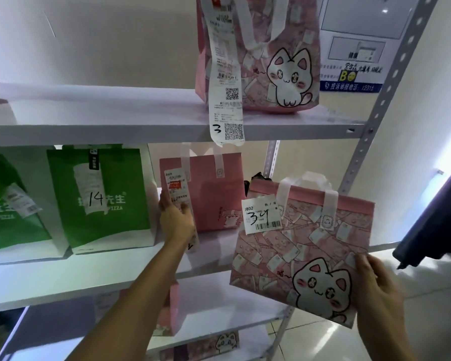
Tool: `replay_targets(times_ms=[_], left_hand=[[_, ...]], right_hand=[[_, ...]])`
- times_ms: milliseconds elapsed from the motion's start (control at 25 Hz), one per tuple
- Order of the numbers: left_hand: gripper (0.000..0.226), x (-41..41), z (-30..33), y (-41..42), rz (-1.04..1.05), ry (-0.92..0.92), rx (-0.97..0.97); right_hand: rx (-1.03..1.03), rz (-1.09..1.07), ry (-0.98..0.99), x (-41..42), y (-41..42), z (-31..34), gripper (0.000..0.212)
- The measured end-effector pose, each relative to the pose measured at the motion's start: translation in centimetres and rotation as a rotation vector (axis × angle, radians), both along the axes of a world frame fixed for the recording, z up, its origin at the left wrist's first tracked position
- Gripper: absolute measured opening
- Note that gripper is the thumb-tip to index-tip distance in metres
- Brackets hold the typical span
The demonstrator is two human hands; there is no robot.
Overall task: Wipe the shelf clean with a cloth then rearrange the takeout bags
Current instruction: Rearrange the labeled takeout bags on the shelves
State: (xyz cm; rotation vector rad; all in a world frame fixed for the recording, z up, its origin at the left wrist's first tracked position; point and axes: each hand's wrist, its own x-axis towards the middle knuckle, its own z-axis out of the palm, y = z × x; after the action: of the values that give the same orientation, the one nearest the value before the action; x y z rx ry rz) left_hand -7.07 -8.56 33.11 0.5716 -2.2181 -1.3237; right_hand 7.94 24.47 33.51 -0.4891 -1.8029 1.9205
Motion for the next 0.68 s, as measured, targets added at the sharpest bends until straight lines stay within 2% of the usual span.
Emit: replay_targets(times_ms=[80, 200, 320, 480, 680], left_hand=[[0.072, -0.6, 0.2, -0.4, 0.062, -0.110, -0.061], [0.072, -1.1, 0.8, -0.7, 0.091, -0.138, -0.056], [0.057, -1.2, 0.7, -0.7, 0.144, -0.123, -0.008], [0.018, -0.3, 0.2, 0.3, 0.079, -0.023, -0.026], [0.015, 3.6, 0.6, 3.1, 0.025, 0.072, 0.013]], right_hand=[[-0.005, 0.016, 0.004, -0.4, 0.2, -0.1, 0.023], [0.000, 0.035, 0.006, -1.3, 0.7, 0.2, 0.021], [-0.011, 0.052, 0.015, -2.1, 1.2, 0.6, 0.022], [0.011, 0.037, 0.059, -2.7, 1.6, 0.6, 0.022], [0.018, 0.005, 0.112, -2.8, 1.6, 0.5, 0.019]])
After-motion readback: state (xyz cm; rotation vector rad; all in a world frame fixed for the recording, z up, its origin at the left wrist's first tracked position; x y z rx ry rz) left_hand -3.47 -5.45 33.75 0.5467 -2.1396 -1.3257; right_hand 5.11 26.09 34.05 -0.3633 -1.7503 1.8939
